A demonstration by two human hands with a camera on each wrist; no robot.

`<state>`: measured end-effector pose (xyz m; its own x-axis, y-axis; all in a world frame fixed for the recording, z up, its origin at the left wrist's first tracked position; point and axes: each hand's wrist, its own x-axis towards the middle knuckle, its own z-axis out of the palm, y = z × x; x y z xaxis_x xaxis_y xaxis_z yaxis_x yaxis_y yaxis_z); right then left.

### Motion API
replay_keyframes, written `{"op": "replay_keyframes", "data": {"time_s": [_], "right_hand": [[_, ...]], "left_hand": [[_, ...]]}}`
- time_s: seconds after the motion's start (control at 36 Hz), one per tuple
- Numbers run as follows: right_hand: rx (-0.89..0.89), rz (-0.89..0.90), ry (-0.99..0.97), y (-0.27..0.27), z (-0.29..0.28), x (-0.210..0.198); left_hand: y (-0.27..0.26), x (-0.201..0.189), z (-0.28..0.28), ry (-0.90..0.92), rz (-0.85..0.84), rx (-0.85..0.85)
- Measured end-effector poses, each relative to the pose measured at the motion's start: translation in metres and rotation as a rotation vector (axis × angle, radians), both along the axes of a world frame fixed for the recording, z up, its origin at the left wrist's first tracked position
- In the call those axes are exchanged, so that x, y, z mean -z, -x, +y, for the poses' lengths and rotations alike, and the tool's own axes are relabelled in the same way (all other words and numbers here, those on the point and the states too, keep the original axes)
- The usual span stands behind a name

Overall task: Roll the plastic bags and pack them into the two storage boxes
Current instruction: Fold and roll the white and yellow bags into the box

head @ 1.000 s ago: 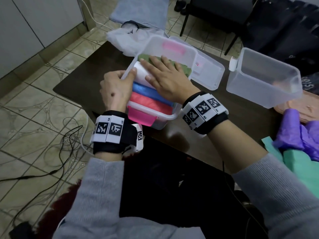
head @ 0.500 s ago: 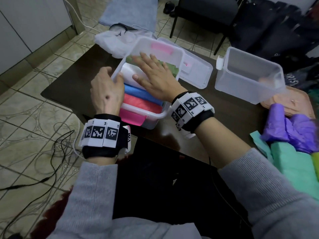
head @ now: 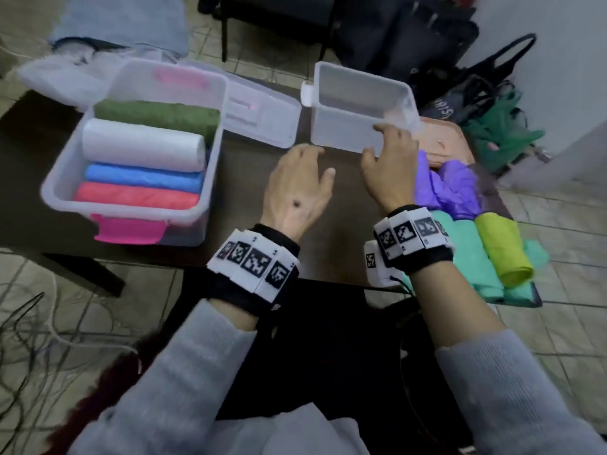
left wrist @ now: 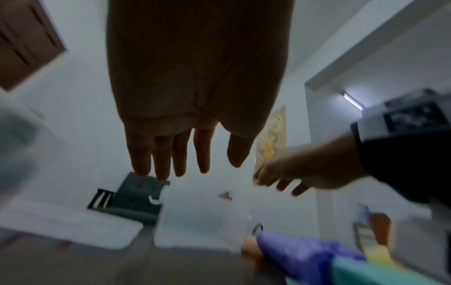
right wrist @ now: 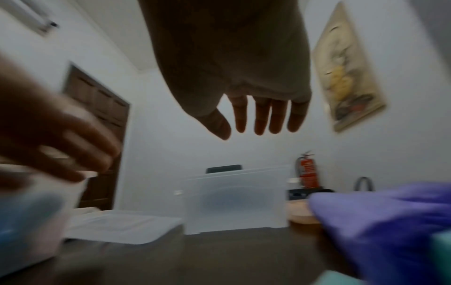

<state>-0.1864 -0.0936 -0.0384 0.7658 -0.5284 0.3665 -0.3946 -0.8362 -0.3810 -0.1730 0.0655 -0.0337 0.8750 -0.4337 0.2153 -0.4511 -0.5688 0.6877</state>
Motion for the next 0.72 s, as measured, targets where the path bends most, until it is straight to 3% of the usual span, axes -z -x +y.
{"op": "replay_keyframes", "data": {"time_s": [0.14, 0.28, 0.39, 0.56, 0.72], "right_hand": [[0.469, 0.173, -0.059, 0.045, -0.057, 0.003], [0.714, 0.262, -0.091, 0.076, -0.093, 0.011], [0.874, 0.407, -0.172, 0.095, -0.114, 0.016], [0.935, 0.514, -0.257, 0.109, -0.13, 0.022], [0.923, 0.595, -0.26, 0.118, -0.136, 0.02]], "left_hand": [[0.013, 0.045, -0.039, -0.273, 0.157, 0.137], [0.021, 0.08, -0.045, -0.38, 0.25, 0.11], [0.026, 0.102, -0.044, -0.481, 0.201, 0.069], [0.037, 0.119, -0.04, -0.52, 0.039, 0.025], [0.038, 0.122, -0.039, -0.491, 0.008, 0.008]]}}
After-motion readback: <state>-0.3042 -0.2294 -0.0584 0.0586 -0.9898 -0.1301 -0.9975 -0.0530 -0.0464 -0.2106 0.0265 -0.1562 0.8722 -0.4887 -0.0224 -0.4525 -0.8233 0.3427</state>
